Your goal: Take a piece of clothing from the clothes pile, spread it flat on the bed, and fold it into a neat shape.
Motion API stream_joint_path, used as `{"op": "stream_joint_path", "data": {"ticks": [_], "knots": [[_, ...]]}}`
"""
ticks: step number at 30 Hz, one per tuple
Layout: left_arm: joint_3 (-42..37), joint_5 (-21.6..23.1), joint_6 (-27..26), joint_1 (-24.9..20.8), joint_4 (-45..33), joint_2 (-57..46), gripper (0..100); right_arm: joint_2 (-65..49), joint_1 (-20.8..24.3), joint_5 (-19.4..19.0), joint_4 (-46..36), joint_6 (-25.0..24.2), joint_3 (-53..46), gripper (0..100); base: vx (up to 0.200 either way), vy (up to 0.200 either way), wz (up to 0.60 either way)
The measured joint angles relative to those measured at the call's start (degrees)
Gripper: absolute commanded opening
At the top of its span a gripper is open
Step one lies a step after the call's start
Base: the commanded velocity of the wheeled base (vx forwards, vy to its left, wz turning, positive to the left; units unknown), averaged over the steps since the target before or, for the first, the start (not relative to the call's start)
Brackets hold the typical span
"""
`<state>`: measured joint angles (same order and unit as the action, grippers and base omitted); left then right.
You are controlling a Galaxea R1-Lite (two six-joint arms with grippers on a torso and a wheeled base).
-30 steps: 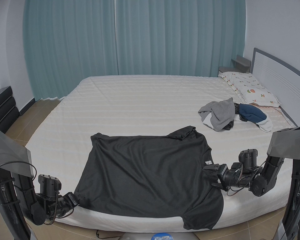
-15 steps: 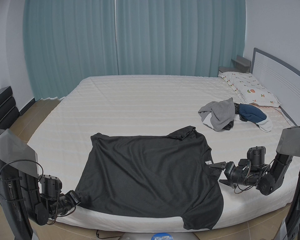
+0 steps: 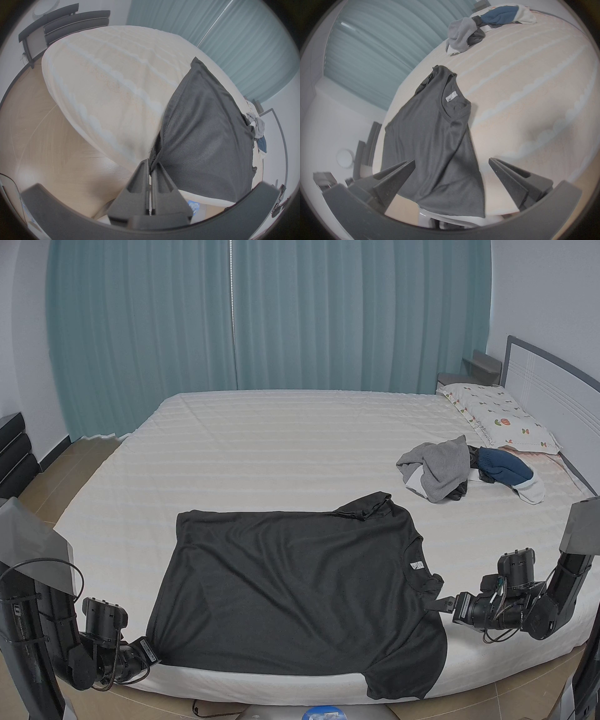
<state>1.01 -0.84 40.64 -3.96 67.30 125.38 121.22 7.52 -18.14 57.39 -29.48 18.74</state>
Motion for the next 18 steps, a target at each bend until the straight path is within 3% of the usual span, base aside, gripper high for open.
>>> {"op": "stream_joint_path", "data": {"ticks": [5, 15, 16, 18], "knots": [[0.0, 0.0, -1.2, 0.0, -2.9, -2.2, 0, 0.8, 0.1, -0.3, 0.0, 6.5, -3.0, 100, 0.0, 0.0, 0.0], [0.0, 0.3, -2.0, -0.3, -4.9, -3.7, 0, 3.4, 1.2, -2.5, 0.7, 7.2, -3.9, 100, 0.0, 0.0, 0.0], [0.0, 0.4, -2.0, -0.3, -4.9, -3.7, 0, 3.8, 1.2, -2.6, 1.0, 7.2, -3.8, 0, 0.0, 0.0, 0.0], [0.0, 0.4, -2.0, -0.3, -4.9, -3.7, 0, 4.5, 1.4, -2.6, 2.4, 7.2, -3.7, 0, 0.0, 0.0, 0.0]]}}
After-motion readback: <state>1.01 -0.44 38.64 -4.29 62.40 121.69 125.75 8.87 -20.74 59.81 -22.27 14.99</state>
